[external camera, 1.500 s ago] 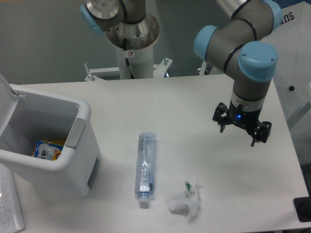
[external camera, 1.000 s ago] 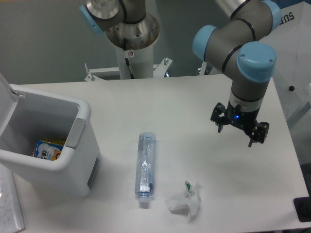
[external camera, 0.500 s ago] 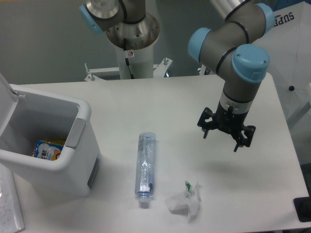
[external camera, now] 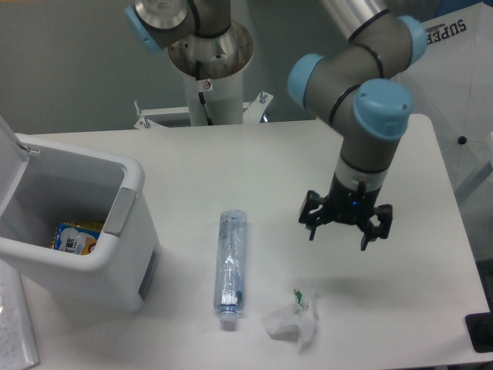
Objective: Place the trash in the trash can
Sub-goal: 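Move the gripper over the crumpled white tissue and lower it, then close the gripper on the white tissue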
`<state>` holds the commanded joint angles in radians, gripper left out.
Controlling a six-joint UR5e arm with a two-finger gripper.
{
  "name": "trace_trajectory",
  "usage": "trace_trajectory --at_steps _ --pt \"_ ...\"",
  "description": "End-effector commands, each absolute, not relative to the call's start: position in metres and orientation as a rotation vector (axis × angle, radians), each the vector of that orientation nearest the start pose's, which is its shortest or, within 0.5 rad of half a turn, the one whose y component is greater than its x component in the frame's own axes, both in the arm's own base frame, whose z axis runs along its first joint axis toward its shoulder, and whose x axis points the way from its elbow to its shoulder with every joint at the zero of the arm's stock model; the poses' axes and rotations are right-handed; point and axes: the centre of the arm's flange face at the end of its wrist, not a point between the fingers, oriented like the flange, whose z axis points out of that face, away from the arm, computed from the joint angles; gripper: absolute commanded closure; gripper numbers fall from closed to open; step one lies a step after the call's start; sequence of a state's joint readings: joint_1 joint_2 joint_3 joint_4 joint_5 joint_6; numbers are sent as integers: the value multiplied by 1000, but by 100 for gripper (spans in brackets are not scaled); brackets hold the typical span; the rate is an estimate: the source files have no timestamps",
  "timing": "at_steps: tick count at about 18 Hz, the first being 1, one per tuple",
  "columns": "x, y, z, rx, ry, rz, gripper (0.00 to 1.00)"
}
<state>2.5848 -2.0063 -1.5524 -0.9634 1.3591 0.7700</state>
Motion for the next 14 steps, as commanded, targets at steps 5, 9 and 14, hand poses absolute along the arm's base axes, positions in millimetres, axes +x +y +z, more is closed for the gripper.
trace_trajectory --at_steps 5,9,14 --pt "-469 535 263 -2931 -310 138 0" --pt "-472 569 235 -2972 -342 186 0" --pt "-472 581 218 -3000 -326 206 4"
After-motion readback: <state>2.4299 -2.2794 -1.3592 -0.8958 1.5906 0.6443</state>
